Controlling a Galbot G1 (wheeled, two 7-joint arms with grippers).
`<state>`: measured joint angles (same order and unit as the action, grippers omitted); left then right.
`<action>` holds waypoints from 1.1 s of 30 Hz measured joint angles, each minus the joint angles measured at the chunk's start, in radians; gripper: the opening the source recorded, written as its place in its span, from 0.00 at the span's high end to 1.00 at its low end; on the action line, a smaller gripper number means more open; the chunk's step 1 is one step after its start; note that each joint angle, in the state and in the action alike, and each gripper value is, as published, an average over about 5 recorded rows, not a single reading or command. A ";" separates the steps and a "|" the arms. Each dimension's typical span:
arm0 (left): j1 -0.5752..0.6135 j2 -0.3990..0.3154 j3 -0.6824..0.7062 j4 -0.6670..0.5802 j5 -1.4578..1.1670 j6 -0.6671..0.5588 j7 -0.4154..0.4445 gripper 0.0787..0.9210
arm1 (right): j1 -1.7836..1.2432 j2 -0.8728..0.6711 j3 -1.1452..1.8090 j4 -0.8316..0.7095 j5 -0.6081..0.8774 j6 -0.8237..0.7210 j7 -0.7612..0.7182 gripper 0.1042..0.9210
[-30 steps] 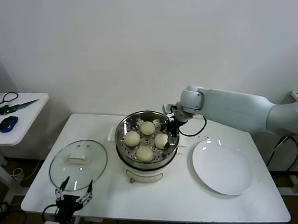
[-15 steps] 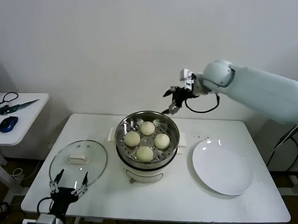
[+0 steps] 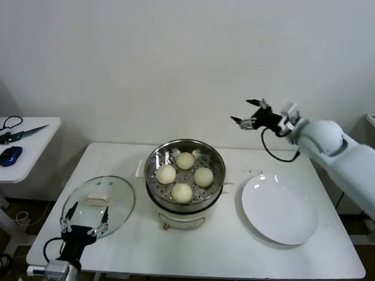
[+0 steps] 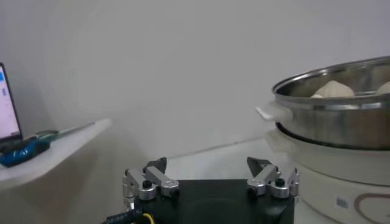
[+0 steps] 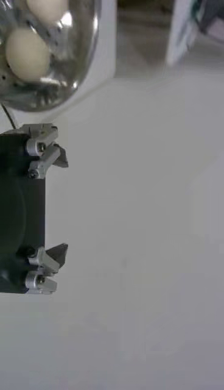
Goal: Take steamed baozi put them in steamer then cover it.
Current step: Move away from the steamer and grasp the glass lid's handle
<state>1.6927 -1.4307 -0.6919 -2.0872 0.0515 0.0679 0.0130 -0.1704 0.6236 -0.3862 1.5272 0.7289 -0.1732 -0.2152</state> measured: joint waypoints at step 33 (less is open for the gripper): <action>-0.084 0.143 0.044 0.271 0.833 -0.081 -0.363 0.12 | -1.452 0.482 0.993 0.160 -0.293 0.567 0.101 0.12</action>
<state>1.6090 -1.2875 -0.6480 -1.8161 0.8845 -0.0128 -0.3504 -1.6225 1.1056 0.6073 1.6877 0.4363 0.3936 -0.1139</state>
